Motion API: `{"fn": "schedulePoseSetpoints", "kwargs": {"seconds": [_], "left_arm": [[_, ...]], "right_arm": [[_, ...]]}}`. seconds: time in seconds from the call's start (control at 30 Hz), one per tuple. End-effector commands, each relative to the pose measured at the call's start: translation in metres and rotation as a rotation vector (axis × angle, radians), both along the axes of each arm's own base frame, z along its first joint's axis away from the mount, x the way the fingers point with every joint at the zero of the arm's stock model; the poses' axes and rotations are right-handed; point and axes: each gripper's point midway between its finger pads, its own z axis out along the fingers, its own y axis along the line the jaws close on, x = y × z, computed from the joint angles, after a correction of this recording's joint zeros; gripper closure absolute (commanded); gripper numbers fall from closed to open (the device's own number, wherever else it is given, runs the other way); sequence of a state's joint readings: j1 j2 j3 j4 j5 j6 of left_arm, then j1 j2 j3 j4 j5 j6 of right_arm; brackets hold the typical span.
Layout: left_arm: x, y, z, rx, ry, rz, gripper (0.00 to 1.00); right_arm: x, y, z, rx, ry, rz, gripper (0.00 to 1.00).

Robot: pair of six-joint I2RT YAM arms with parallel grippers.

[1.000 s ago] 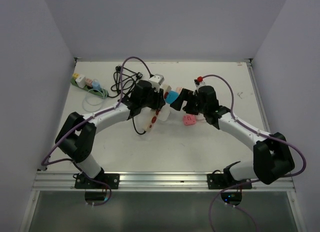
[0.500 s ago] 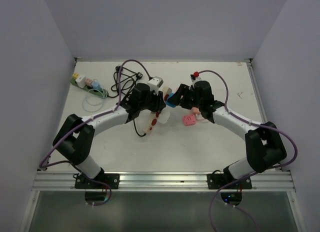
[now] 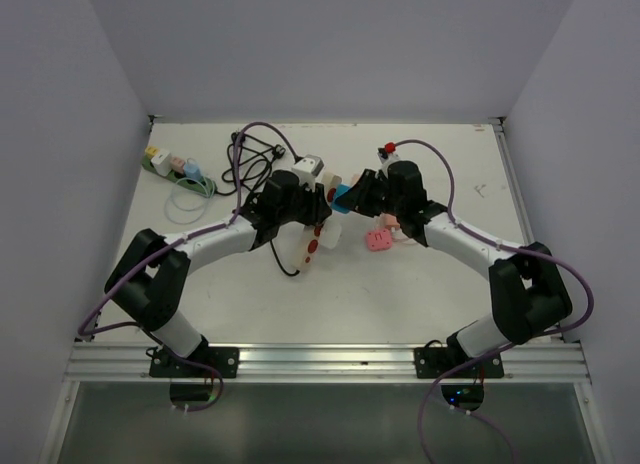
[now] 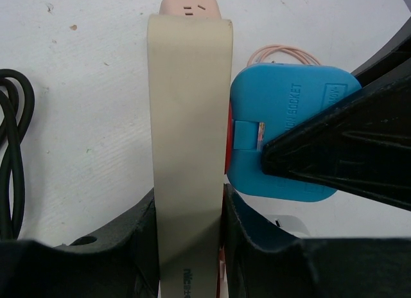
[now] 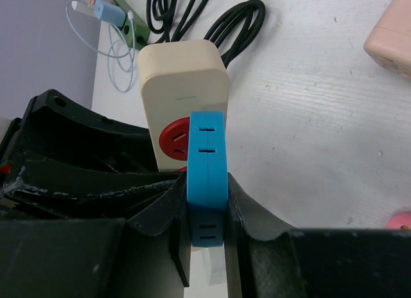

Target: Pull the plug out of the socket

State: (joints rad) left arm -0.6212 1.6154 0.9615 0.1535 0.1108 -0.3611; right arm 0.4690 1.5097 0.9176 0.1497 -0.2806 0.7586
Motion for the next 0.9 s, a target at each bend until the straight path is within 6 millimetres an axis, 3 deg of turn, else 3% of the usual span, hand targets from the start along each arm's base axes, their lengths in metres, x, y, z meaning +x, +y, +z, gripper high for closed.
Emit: {"fn": "schedulePoseSetpoints", "kwargs": {"seconds": [0.0, 0.33, 0.53, 0.87], "left_arm": [[0.032, 0.027, 0.021, -0.036, -0.081, 0.206, 1.00], [0.059, 0.076, 0.011, -0.036, -0.021, 0.438, 1.00], [0.076, 0.086, 0.022, -0.009, -0.041, 0.490, 1.00], [0.087, 0.106, 0.032, 0.024, -0.060, 0.566, 1.00]], "right_arm": [[-0.006, -0.006, 0.018, 0.012, -0.040, 0.003, 1.00], [-0.028, -0.014, 0.020, -0.017, -0.047, 0.043, 1.00], [-0.043, -0.016, 0.031, -0.014, -0.069, 0.092, 1.00], [-0.053, -0.029, 0.044, -0.051, -0.099, 0.074, 1.00]]}}
